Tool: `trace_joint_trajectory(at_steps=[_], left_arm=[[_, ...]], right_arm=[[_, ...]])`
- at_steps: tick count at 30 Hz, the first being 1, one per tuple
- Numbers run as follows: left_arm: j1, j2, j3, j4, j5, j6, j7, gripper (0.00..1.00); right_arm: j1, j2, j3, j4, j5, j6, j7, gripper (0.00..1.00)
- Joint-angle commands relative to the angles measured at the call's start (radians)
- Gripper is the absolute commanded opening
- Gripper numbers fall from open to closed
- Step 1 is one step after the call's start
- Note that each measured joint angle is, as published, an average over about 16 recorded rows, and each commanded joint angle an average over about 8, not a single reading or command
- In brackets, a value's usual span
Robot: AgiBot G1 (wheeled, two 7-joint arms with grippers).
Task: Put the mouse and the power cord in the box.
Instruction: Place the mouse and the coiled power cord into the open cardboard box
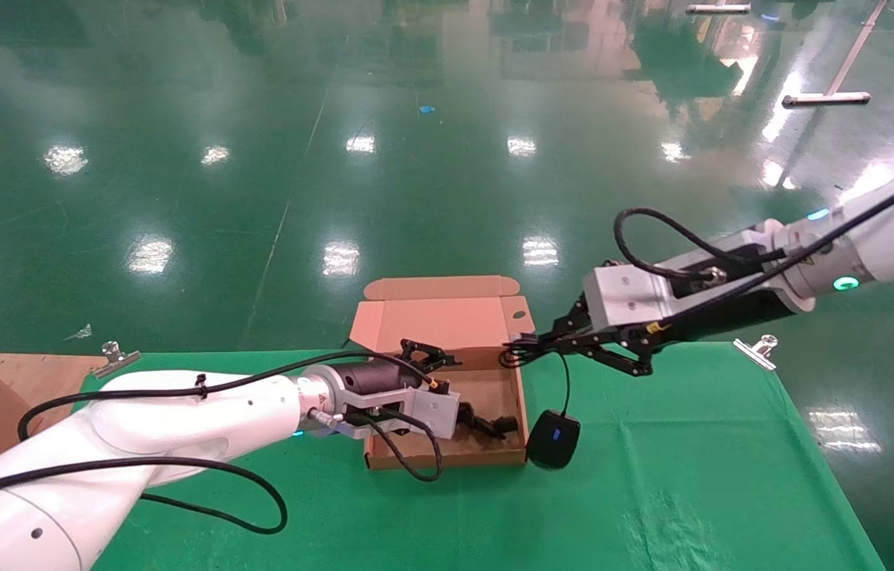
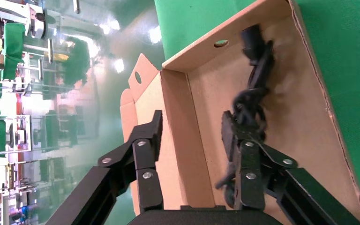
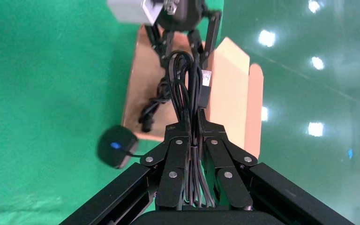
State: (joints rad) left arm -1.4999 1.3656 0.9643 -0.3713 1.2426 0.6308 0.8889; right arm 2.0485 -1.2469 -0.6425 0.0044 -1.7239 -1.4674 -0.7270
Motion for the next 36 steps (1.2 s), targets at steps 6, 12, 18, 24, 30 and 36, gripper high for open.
trace_joint_trajectory(at_steps=[6, 12, 18, 24, 30, 36], left_arm=[[-0.024, -0.015, 0.003, 0.049, -0.090, 0.004, -0.055, 1.00], [-0.066, -0.094, -0.029, 0.103, -0.159, 0.156, -0.049, 1.00], [-0.088, -0.211, -0.079, 0.145, -0.237, 0.337, -0.017, 1.00], [-0.089, -0.296, -0.117, 0.191, -0.296, 0.478, 0.028, 1.00], [-0.082, -0.323, -0.132, 0.252, -0.318, 0.541, 0.067, 1.00], [-0.077, -0.312, -0.134, 0.297, -0.320, 0.532, 0.096, 1.00]], right_arm=[[0.023, -0.045, 0.001, 0.010, 0.002, -0.002, 0.017, 0.00], [0.016, -0.091, -0.004, 0.024, -0.004, 0.042, 0.038, 0.00], [-0.037, -0.117, -0.011, 0.103, -0.001, 0.139, 0.071, 0.00], [-0.141, -0.125, -0.037, 0.242, 0.031, 0.310, 0.121, 0.00], [-0.241, -0.126, -0.119, 0.359, 0.065, 0.426, 0.177, 0.38], [-0.286, -0.125, -0.205, 0.409, 0.102, 0.479, 0.238, 1.00]])
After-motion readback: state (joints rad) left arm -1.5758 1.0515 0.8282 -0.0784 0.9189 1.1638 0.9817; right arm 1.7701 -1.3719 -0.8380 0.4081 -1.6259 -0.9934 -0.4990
